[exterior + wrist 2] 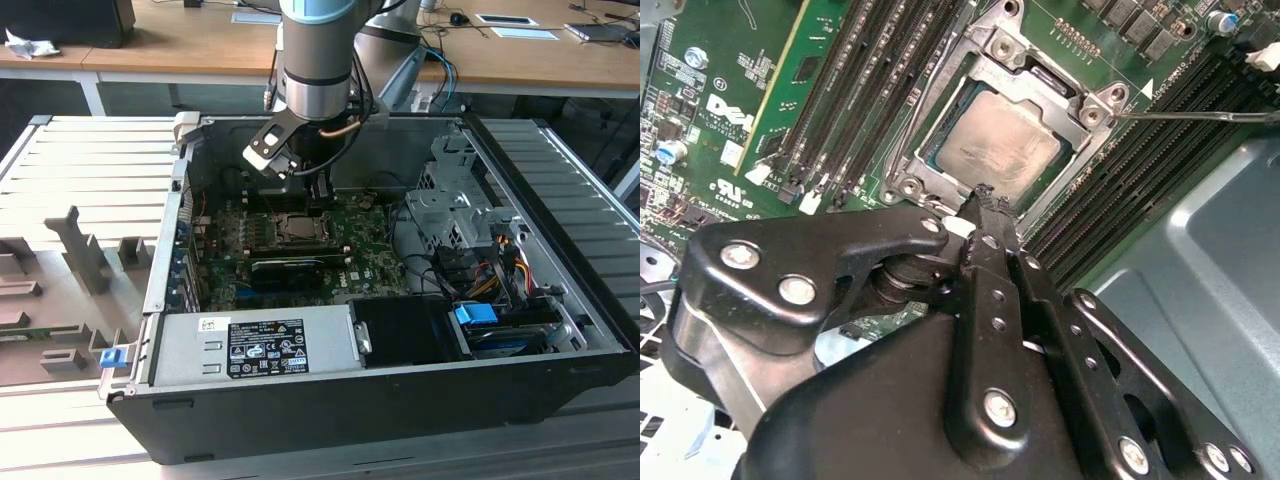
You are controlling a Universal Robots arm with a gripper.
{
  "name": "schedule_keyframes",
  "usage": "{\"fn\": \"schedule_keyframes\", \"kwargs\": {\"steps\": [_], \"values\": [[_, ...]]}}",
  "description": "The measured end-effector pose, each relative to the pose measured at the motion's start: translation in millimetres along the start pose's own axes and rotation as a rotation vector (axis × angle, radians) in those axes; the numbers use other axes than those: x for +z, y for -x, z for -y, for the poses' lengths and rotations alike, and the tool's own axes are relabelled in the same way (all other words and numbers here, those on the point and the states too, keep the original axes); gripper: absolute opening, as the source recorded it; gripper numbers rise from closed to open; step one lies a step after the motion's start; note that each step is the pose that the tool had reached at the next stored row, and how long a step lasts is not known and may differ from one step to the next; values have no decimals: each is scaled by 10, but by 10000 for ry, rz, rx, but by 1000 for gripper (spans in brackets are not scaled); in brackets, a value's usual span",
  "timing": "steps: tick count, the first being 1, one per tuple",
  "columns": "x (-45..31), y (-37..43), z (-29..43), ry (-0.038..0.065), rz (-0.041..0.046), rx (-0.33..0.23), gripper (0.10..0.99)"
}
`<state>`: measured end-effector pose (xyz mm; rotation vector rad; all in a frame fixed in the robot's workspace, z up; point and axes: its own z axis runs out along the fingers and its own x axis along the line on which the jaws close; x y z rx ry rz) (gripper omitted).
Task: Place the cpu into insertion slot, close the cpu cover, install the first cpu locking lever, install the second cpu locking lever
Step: 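Close the cpu cover, then install the first cpu locking lever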
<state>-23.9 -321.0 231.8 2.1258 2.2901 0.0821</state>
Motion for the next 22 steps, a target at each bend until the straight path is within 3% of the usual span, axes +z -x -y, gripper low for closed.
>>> {"fn": "schedule_keyframes", "kwargs": {"steps": [3,5,10,22], "values": [[8,0,12,6,-25,1,106],[25,-5,84,18,-67,3,106],[58,-3,96,-34,-84,-2,106],[65,2,153,-37,-86,-29,106]]}}
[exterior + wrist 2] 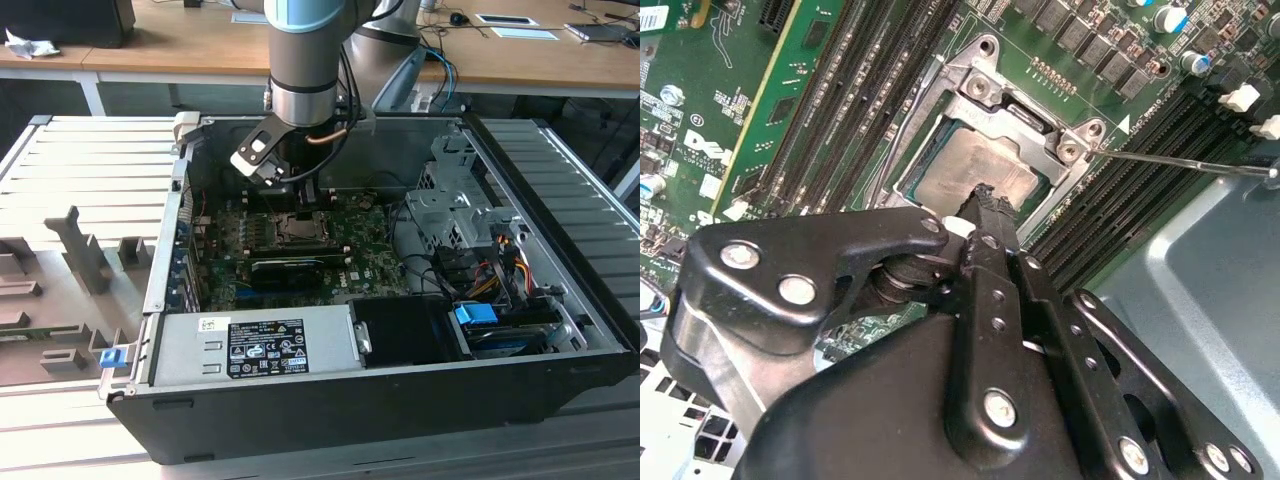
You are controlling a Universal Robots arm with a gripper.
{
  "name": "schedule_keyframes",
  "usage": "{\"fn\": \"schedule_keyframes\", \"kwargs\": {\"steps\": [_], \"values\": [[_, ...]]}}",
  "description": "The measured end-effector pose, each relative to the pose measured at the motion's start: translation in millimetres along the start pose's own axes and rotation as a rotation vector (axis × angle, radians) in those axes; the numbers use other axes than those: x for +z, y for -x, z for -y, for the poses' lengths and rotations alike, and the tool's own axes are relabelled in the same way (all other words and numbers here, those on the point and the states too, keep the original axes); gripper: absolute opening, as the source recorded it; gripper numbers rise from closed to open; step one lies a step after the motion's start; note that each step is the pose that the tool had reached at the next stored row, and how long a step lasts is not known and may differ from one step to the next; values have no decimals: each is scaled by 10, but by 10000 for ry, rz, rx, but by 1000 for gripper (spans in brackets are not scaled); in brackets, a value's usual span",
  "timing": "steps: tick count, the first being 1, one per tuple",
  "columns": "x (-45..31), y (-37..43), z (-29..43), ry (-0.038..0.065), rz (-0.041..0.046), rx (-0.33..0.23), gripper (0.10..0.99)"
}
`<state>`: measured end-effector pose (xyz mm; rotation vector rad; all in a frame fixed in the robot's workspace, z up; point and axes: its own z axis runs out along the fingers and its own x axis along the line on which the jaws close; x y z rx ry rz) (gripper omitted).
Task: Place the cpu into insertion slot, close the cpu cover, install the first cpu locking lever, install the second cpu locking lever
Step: 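Install the first cpu locking lever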
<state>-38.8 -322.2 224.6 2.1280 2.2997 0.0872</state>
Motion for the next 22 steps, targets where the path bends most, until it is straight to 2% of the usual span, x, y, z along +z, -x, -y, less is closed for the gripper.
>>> {"fn": "schedule_keyframes", "kwargs": {"steps": [13,16,19,22], "values": [[-98,-3,-4,0,2,0,106],[-142,-5,-6,0,2,1,106],[-242,-8,-7,0,4,0,106],[-379,-13,-11,-3,28,-1,106]]}}
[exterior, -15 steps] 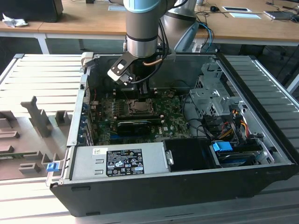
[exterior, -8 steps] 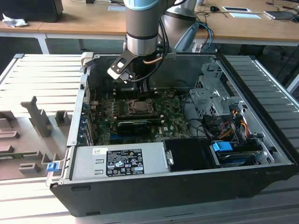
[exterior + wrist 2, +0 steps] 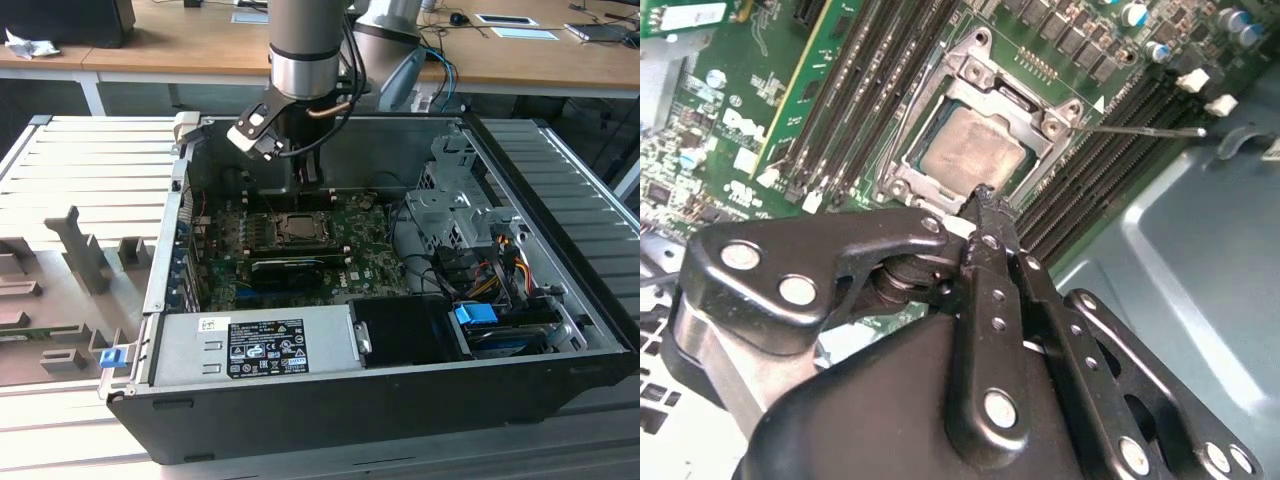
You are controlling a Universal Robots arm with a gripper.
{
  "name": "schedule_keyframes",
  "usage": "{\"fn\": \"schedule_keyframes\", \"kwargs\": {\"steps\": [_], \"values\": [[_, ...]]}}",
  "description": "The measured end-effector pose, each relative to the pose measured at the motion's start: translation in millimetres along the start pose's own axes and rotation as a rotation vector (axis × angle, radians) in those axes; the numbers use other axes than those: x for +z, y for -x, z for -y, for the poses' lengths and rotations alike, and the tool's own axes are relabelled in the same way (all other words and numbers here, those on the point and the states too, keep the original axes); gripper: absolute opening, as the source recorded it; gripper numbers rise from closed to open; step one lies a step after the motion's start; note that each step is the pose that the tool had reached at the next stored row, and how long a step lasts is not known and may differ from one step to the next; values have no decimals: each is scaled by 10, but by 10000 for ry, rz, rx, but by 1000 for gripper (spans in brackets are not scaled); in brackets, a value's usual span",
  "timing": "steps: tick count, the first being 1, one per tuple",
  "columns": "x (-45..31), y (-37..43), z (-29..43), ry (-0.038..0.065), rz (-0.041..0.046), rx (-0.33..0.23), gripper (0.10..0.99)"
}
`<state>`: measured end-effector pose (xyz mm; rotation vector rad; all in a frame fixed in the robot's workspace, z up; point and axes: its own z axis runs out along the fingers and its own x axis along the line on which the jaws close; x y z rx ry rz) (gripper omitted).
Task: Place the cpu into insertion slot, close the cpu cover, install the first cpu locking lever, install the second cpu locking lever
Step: 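Install the first cpu locking lever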
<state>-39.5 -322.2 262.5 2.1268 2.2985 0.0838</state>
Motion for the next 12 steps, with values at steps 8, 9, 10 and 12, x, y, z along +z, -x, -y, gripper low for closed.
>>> {"fn": "schedule_keyframes", "kwargs": {"steps": [8,9,10,12], "values": [[-104,-3,-4,-24,4,-482,106],[-102,-3,-4,-32,-5,-685,106],[-102,-3,-4,-38,-12,-863,106],[-101,-3,-4,-48,-29,-1213,106]]}}
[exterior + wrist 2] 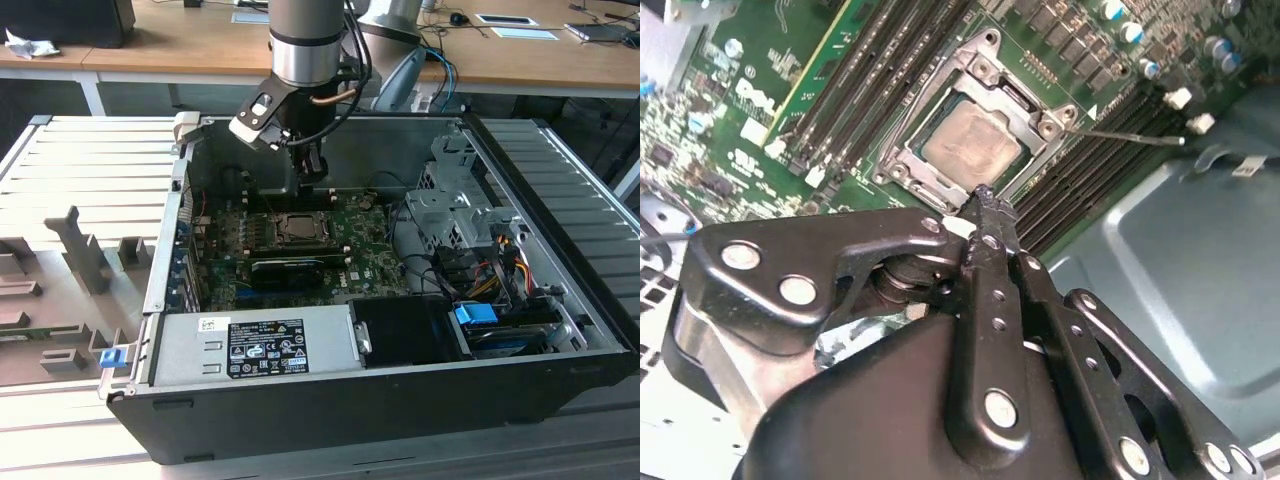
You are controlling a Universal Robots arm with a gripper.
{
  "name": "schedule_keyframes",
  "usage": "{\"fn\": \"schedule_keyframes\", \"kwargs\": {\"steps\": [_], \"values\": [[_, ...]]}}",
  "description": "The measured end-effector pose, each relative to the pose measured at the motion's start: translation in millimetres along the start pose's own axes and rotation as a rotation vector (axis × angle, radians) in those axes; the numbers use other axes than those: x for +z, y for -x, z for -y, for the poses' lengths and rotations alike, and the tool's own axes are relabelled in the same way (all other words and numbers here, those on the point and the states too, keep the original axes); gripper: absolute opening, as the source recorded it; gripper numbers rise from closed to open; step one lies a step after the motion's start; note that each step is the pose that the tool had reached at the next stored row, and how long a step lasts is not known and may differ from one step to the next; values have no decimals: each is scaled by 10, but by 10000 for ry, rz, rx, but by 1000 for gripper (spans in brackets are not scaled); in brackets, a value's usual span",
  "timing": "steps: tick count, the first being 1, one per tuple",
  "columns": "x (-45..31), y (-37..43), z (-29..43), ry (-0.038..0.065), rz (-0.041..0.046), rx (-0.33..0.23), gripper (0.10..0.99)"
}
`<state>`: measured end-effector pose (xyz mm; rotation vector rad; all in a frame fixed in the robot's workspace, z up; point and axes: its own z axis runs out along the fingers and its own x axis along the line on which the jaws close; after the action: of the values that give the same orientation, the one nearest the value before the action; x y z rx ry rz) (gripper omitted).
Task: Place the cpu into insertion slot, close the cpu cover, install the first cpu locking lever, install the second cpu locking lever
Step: 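Install the first cpu locking lever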
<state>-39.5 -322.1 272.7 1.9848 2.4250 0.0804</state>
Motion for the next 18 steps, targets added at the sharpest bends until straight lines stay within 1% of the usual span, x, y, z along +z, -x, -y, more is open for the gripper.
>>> {"fn": "schedule_keyframes", "kwargs": {"steps": [1,7,16,18], "values": [[0,0,0,-5,-9,-214,106],[-4,0,0,-24,-17,-742,106],[-4,0,0,-39,-18,-1147,106],[-5,0,-1,-52,16,-1250,106]]}}
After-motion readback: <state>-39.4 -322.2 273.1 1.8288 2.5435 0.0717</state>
